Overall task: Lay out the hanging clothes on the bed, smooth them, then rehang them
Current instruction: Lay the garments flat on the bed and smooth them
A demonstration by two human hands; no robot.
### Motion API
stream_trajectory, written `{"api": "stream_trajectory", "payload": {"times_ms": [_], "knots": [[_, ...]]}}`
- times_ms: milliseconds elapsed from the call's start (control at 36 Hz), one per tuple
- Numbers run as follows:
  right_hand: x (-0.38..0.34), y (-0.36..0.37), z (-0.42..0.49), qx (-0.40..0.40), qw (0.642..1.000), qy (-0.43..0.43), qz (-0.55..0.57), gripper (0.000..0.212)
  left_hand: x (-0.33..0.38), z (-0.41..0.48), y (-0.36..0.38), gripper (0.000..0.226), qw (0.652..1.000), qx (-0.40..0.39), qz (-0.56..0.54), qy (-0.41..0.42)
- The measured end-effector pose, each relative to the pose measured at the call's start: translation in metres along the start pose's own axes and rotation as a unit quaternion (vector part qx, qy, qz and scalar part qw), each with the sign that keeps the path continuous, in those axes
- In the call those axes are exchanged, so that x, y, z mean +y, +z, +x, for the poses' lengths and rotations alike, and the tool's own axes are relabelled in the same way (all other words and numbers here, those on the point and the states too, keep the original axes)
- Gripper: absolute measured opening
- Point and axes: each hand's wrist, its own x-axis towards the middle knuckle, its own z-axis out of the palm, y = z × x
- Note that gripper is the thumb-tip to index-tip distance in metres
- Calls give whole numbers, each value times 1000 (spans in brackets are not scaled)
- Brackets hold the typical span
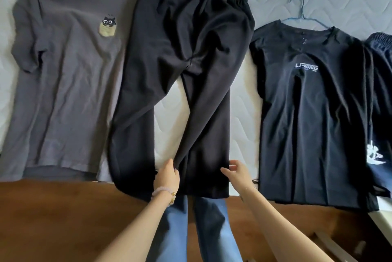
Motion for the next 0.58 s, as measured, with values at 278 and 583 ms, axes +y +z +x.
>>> {"api": "stream_trajectory", "payload": {"times_ms": [278, 583], "knots": [[-1, 1, -24, 98, 985, -125, 68, 19, 3, -40, 5, 25, 993, 71, -23, 89], [-19, -5, -16, -93, 983, -14, 160, 6, 38, -67, 46, 30, 965, -105, -135, 199]]}}
